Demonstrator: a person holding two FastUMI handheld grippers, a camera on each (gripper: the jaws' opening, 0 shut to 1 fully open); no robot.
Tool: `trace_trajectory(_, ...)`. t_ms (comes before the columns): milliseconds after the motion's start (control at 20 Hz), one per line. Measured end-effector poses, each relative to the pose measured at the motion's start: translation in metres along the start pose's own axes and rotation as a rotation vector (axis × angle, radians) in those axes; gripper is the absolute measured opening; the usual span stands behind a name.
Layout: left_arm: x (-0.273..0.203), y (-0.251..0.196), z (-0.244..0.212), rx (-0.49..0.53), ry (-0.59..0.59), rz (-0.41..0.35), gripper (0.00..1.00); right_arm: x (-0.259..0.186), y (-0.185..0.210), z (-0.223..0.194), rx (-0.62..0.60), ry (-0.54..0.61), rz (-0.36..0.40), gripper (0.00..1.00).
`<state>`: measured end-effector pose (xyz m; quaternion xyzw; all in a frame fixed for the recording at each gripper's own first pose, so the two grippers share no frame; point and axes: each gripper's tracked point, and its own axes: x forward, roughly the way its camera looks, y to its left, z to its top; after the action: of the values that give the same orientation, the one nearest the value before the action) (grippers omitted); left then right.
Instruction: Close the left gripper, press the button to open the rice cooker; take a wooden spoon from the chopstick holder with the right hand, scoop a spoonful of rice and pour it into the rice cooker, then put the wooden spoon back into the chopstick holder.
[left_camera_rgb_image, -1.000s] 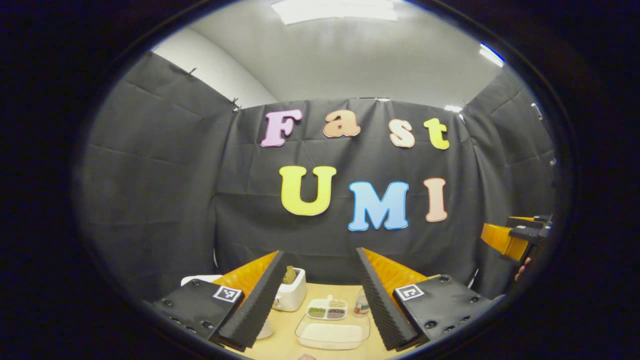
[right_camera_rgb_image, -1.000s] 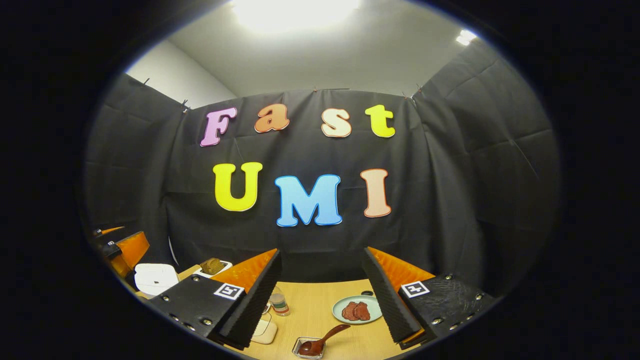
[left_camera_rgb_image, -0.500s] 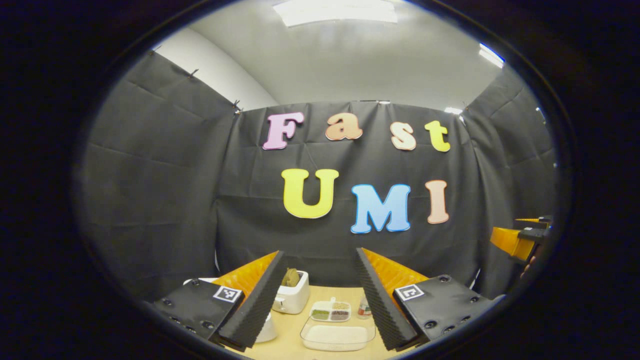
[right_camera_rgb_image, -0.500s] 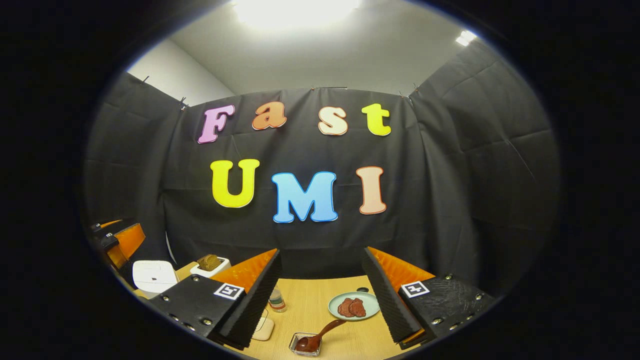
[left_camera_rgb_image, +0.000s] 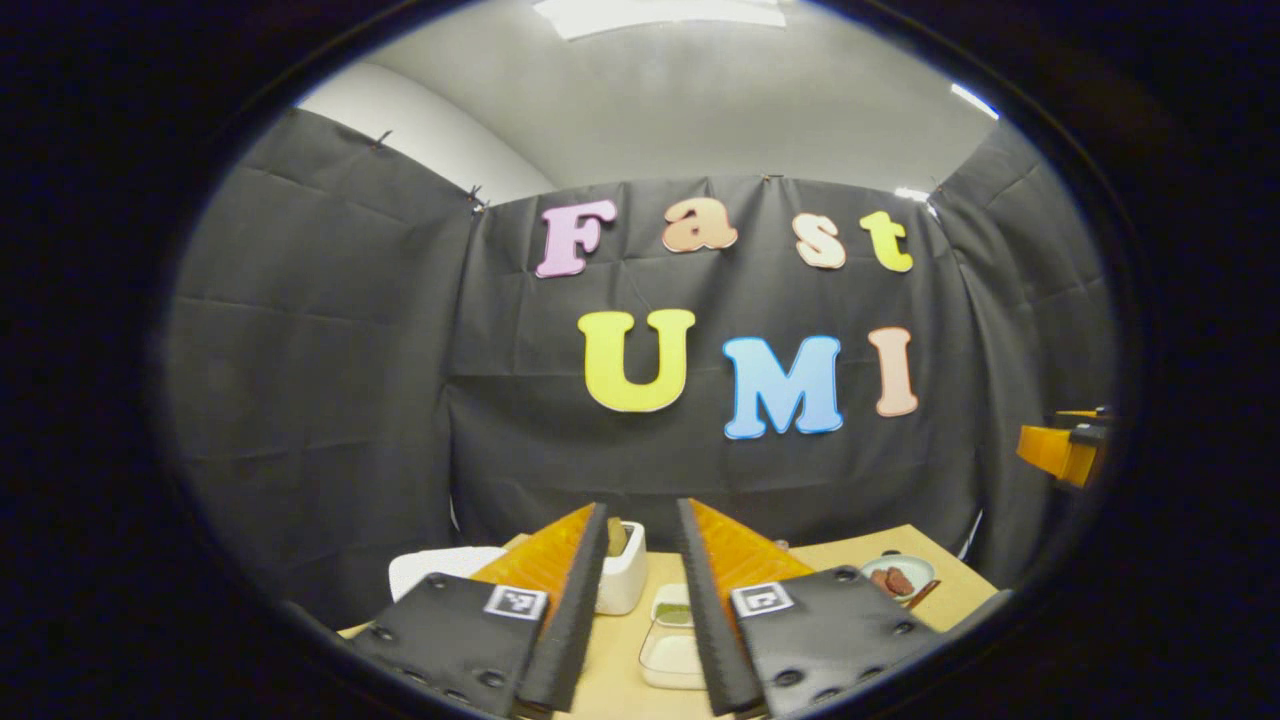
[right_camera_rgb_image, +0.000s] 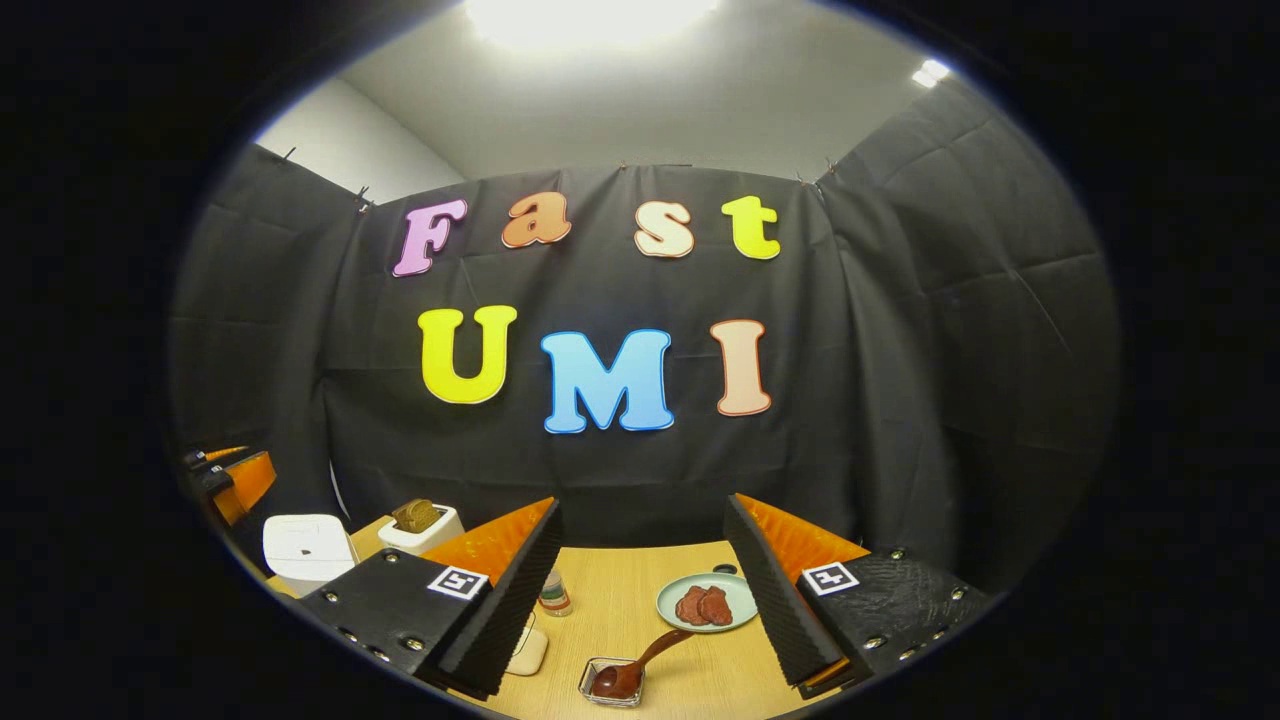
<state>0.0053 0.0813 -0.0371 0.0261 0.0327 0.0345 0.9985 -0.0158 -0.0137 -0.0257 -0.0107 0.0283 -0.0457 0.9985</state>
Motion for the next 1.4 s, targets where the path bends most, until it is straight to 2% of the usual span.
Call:
trace_trajectory(150,0.008,0.029,-0.026,-0.025,0.079,0.008,0.08,0.004,0.005,-0.006,0.001,0.022,0.009,0.98)
trace_trajectory(350,0.032,0.097,-0.068,-0.055,0.201,0.077,0.08,0.009,0.015,-0.018,-0.007,0.054,0.031,0.98)
trace_trajectory(700,0.086,0.198,-0.178,-0.316,0.509,0.148,0.09,0.018,0.012,-0.044,-0.037,0.124,0.024,0.98)
trace_trajectory(900,0.114,0.215,-0.223,-0.331,0.581,0.175,0.08,0.021,0.003,-0.051,-0.039,0.151,0.0,0.98)
trace_trajectory(1050,0.117,0.217,-0.246,-0.309,0.618,0.185,0.09,0.023,-0.005,-0.048,-0.05,0.147,-0.026,0.98)
trace_trajectory(1150,0.112,0.216,-0.267,-0.337,0.663,0.193,0.09,0.023,-0.009,-0.049,-0.05,0.15,-0.038,0.98)
trace_trajectory(1300,0.115,0.219,-0.258,-0.332,0.635,0.194,0.09,0.02,-0.011,-0.051,-0.044,0.15,-0.045,0.98)
trace_trajectory(1400,0.118,0.225,-0.244,-0.279,0.594,0.211,0.09,0.02,-0.009,-0.052,-0.046,0.153,-0.033,0.98)
